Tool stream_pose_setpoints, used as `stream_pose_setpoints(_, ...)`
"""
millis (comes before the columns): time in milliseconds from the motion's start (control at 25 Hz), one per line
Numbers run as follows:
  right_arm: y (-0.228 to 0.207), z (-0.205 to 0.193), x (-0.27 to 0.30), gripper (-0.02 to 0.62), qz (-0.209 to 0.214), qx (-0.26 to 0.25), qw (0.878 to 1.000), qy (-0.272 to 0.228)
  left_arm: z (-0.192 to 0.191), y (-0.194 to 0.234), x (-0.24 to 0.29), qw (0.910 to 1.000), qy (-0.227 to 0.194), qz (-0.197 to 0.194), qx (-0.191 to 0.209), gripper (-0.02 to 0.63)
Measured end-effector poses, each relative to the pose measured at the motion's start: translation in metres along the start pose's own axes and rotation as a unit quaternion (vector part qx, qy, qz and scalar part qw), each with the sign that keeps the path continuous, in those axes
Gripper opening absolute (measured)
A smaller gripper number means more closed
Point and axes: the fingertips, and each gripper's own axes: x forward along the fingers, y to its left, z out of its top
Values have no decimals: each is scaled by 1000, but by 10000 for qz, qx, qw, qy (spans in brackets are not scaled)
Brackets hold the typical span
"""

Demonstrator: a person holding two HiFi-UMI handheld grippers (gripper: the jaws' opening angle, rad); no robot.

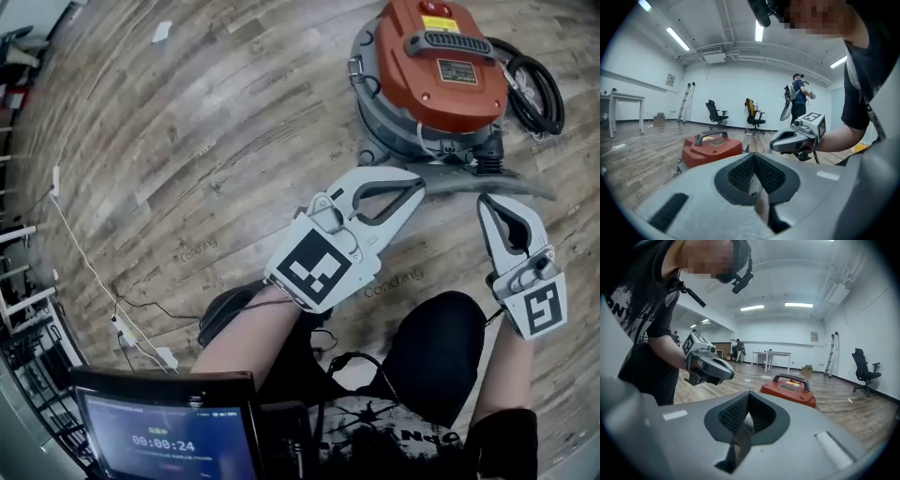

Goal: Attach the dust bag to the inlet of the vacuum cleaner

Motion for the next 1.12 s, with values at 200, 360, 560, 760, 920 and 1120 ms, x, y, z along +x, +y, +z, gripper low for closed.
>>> stream_pose_setpoints(200, 16, 64, -18, 5, 324, 457, 9982, 226, 43, -19, -24, 9992, 63, -405, -1, 2)
stream_pose_setpoints(360, 28, 147, -43, 6, 465, 745, 9950, 466, 120, -41, -62, 9984, 18, -467, -318, 2)
stream_pose_setpoints(560, 43, 269, -54, 6, 720, 803, 9933, 424, 231, -45, -122, 9989, -4, -254, -395, 2)
stream_pose_setpoints(760, 52, 400, -57, 5, 882, 772, 9930, 167, 352, -44, -185, 9984, -321, -253, -380, 2)
stream_pose_setpoints(920, 57, 481, -43, 6, 858, 416, 9954, -113, 424, -33, -231, 9977, -648, -166, -115, 2)
stream_pose_setpoints(1120, 67, 563, -20, 6, 836, 152, 9956, -400, 496, -13, -282, 9918, -1274, -83, 60, 2)
